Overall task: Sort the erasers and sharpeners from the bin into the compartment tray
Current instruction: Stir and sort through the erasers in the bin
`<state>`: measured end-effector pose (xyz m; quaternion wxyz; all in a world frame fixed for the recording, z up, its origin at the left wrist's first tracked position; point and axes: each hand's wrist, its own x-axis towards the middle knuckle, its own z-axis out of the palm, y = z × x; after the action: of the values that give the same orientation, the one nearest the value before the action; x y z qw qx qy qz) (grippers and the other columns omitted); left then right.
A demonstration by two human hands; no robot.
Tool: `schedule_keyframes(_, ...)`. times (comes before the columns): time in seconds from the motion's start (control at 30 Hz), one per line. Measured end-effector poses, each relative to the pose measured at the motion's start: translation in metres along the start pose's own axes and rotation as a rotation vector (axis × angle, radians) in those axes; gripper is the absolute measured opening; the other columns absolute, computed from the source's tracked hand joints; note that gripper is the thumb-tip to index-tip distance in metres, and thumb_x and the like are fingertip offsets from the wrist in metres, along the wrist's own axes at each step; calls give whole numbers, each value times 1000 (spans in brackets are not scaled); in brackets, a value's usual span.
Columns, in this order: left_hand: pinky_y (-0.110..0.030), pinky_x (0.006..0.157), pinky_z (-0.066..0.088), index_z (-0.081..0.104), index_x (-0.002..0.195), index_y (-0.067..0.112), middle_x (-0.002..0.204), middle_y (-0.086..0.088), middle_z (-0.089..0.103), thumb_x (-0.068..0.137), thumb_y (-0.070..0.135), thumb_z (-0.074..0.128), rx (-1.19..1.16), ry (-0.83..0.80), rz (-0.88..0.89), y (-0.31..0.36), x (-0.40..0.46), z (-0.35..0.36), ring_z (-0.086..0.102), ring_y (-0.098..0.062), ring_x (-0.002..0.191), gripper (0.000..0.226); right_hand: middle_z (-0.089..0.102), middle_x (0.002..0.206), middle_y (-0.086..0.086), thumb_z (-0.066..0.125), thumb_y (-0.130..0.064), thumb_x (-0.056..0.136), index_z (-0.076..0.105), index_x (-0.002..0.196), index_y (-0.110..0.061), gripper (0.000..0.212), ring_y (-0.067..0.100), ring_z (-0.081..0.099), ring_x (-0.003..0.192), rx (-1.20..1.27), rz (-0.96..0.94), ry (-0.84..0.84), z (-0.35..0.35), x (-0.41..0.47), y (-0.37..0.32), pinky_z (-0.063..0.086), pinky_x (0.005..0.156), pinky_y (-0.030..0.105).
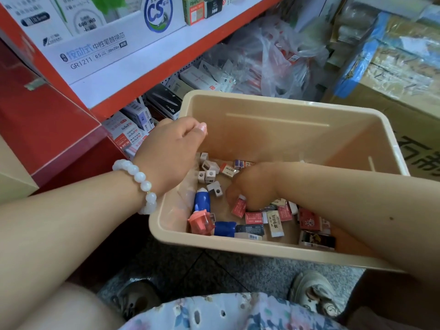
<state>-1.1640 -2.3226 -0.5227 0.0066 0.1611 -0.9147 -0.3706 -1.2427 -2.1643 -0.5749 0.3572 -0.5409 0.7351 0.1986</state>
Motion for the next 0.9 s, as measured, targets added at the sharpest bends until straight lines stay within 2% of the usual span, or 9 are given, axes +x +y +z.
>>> schedule_keyframes(0.1, -26, 81, 30, 64, 103, 27, 117, -4, 52, 99, 39, 34, 4, -7, 2, -1, 0, 0, 49, -15, 101, 33, 49, 135, -9, 46, -25, 93, 48, 134, -35, 43, 17, 46, 122, 0, 7, -18, 5, 2, -3, 35, 82, 27)
schedule_keyframes(0.23, -28, 83, 33, 63, 100, 32, 120, -3, 54, 97, 45, 34, -4, -22, 24, -5, 2, 0, 51, -15, 104, 33, 58, 121, -9, 53, -38, 91, 60, 121, -32, 32, 15, 53, 110, 139, 48, 38, 0, -1, 1, 40, 82, 27)
schedule_keyframes(0.33, -27, 82, 31, 64, 102, 29, 119, -3, 53, 98, 41, 33, -1, -18, 16, -5, 3, 1, 51, -14, 103, 33, 66, 91, -8, 58, -47, 88, 70, 99, -22, 30, 10, 58, 82, 402, 52, 76, 3, -4, -5, 44, 71, 23)
schedule_keyframes(0.43, -27, 81, 31, 63, 102, 31, 119, -2, 53, 99, 41, 33, 9, -6, 22, -5, 3, 1, 51, -14, 101, 31, 70, 71, 0, 59, -55, 84, 71, 83, -9, 47, 13, 64, 61, 503, 147, -96, 14, 0, -19, 51, 67, 22)
schedule_keyframes(0.53, -27, 83, 31, 62, 102, 33, 121, -1, 53, 98, 42, 33, 10, -10, 22, -7, 5, 2, 51, -13, 104, 30, 72, 68, 2, 63, -48, 84, 70, 71, -10, 41, 16, 70, 67, 553, 214, -231, 22, 4, -17, 54, 79, 26)
schedule_keyframes(0.67, -29, 85, 33, 62, 99, 36, 120, 0, 55, 92, 52, 33, -8, -12, 31, -10, 6, 3, 51, -14, 107, 34, 69, 56, -4, 63, -30, 85, 68, 66, -14, 26, 6, 61, 50, 432, 266, -314, 17, -7, 4, 50, 61, 22)
schedule_keyframes(0.73, -29, 86, 33, 62, 99, 36, 120, 0, 55, 95, 49, 34, -7, -8, 36, -11, 6, 3, 51, -15, 107, 31, 62, 45, -6, 61, -19, 85, 65, 61, -13, 25, 4, 57, 48, 290, 306, -312, 16, -14, 12, 50, 60, 21)
schedule_keyframes(0.8, -29, 86, 32, 62, 99, 36, 121, -1, 55, 96, 46, 34, 5, -2, 48, -12, 6, 3, 51, -15, 108, 30, 64, 50, -5, 59, -14, 85, 69, 72, -8, 18, 4, 57, 46, 253, 347, -282, 12, -22, 18, 49, 59, 20)
schedule_keyframes(0.9, -29, 86, 32, 62, 98, 38, 120, 0, 54, 94, 50, 34, 8, -5, 48, -11, 7, 3, 50, -15, 108, 31, 74, 85, 4, 56, -16, 89, 70, 97, -7, 19, 9, 58, 54, 361, 391, -181, 0, -36, 32, 48, 59, 20)
